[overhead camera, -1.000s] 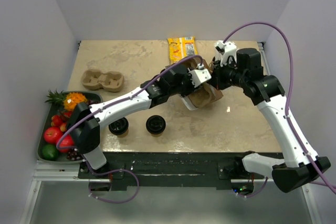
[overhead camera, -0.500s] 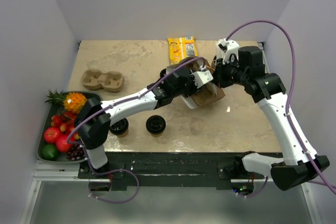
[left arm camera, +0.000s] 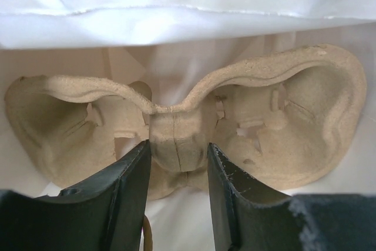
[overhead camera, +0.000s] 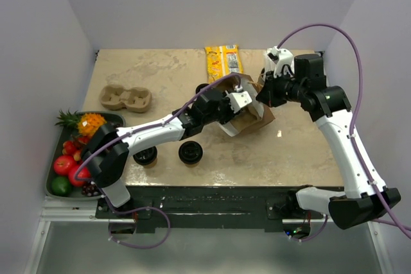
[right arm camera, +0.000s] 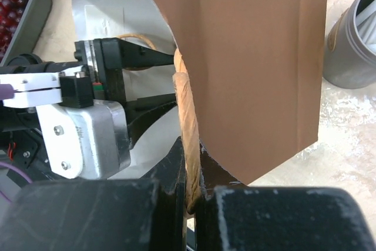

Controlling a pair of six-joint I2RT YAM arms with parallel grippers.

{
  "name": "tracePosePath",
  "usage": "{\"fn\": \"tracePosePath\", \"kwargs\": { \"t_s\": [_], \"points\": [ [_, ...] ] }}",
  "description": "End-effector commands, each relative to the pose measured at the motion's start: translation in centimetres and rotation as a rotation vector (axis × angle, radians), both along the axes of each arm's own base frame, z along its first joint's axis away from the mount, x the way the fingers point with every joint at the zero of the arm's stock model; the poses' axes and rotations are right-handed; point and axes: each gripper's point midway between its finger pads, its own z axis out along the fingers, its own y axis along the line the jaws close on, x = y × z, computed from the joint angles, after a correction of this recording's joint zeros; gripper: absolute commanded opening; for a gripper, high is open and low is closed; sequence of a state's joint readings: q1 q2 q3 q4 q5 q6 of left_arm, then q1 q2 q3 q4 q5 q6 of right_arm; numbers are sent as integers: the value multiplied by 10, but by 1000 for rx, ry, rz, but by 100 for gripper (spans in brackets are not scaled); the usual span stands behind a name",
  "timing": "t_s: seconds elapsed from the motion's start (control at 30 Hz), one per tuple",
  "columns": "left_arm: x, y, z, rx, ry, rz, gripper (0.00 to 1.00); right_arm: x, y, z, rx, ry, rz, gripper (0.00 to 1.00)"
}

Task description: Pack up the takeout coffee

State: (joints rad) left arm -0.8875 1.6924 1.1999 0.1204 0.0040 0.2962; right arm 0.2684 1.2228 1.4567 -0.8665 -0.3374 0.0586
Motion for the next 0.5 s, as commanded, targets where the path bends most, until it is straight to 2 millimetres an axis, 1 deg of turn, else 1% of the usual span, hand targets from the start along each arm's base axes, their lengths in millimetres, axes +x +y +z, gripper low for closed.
{"fn": "tracePosePath", "kwargs": {
  "t_s": [0.0, 0.03, 0.07, 0.1, 0.13, 0.17, 0.2, 0.23, 0.27, 0.3, 0.33, 0.4, 0.43, 0.47],
  "points": [
    [4, -1, -2, -7, 14, 4, 0, 7, 4, 35, 39, -119, 35, 0],
    [6, -2, -6, 3, 21, 7, 0, 7, 6, 38, 46, -128, 41, 0],
    [11, -6, -2, 2, 16, 11, 0, 9, 7, 41, 54, -143, 46, 0],
    [14, -8, -15, 30, 34, 14, 0, 8, 8, 44, 62, -152, 57, 0],
    [16, -11, -18, 40, 34, 12, 0, 8, 9, 47, 66, -162, 60, 0],
    [20, -14, -14, 38, 22, 10, 0, 9, 10, 49, 69, -169, 66, 0],
    [21, -17, -22, 51, 29, 7, 0, 9, 12, 55, 73, -183, 73, 0],
    [23, -19, -23, 55, 23, 4, 0, 9, 13, 56, 74, -188, 77, 0],
    [29, -18, -20, 53, 10, 26, 0, 10, 13, 59, 73, -199, 77, 0],
    [31, -20, -25, 61, 16, 28, 0, 11, 12, 60, 70, -202, 75, 0],
    [32, -23, -23, 57, 15, 26, 0, 12, 10, 60, 61, -202, 59, 0],
    [32, -24, -27, 58, 23, 20, 0, 15, 6, 59, 45, -202, 38, 0],
    [31, -24, -30, 64, 30, 20, 0, 18, -1, 57, 16, -203, -4, 0],
    [30, -23, -31, 65, 33, 21, 0, 21, -5, 60, 7, -210, -30, 0]
  ]
}}
